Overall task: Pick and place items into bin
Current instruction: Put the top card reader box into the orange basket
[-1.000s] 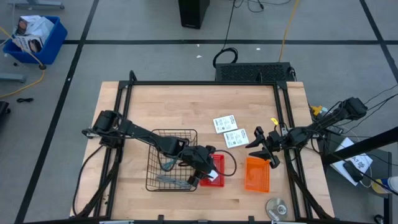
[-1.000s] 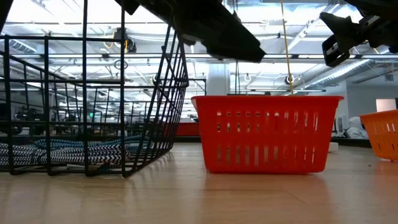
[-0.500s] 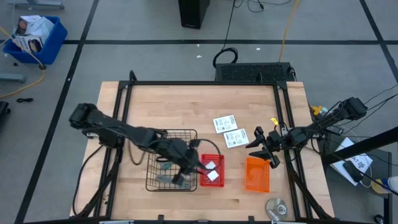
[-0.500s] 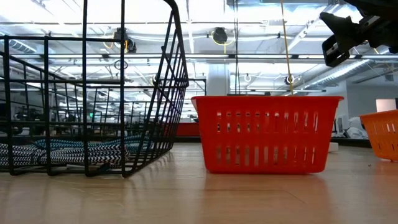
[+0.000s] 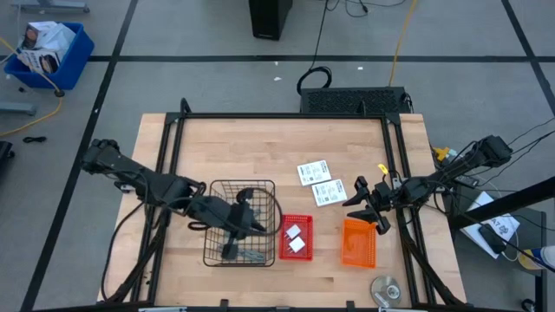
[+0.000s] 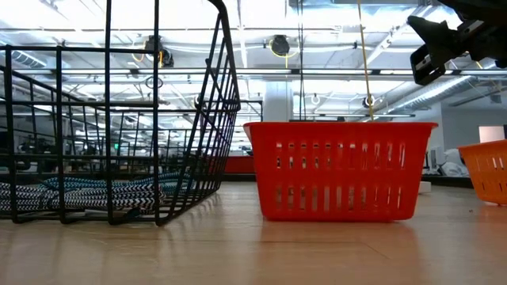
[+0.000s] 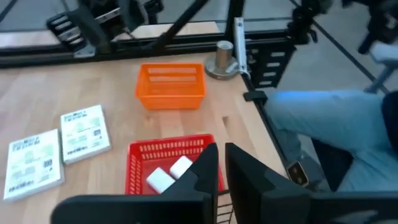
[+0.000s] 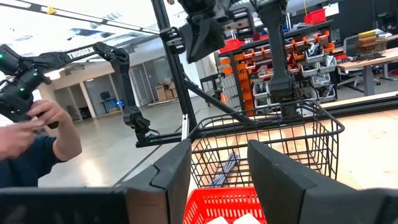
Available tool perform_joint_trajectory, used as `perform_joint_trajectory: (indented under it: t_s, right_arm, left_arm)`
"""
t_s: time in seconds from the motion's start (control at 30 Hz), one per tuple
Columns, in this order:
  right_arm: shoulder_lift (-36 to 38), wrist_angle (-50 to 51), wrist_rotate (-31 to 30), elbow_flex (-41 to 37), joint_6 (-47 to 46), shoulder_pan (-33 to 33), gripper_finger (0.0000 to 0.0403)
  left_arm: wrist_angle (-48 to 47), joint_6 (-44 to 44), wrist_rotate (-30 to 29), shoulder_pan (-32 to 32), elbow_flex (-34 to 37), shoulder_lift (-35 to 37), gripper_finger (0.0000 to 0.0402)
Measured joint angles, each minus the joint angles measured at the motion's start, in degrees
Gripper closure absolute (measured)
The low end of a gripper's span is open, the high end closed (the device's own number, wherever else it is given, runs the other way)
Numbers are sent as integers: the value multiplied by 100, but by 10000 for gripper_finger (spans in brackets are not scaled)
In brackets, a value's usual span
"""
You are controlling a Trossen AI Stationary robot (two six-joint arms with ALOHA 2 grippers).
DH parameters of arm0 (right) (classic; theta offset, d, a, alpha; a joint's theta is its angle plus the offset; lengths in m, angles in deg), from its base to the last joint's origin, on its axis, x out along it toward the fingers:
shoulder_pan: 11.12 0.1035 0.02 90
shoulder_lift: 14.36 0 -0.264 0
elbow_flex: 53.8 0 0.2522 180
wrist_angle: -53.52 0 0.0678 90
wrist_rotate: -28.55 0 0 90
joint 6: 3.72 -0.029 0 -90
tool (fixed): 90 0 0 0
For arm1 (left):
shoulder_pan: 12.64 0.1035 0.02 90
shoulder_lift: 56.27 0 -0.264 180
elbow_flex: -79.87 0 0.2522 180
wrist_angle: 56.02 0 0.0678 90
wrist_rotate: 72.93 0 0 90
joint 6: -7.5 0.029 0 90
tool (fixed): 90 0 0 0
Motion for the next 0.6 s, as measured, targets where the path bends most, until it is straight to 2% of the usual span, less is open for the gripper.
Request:
perform_joint_trajectory:
  t_s: [0.13, 0.33, 0.6]
  right_arm:
    - [0, -2, 0, -2, 0, 0, 250]
    - [-2, 1, 0, -1, 0, 0, 250]
    - [0, -1, 0, 1, 1, 0, 250]
  left_arm:
    - [-85, 44, -236, -96, 0, 0, 394]
    - [-84, 404, -1325, -187, 0, 44, 388]
    - [244, 102, -1667, 561, 0, 48, 393]
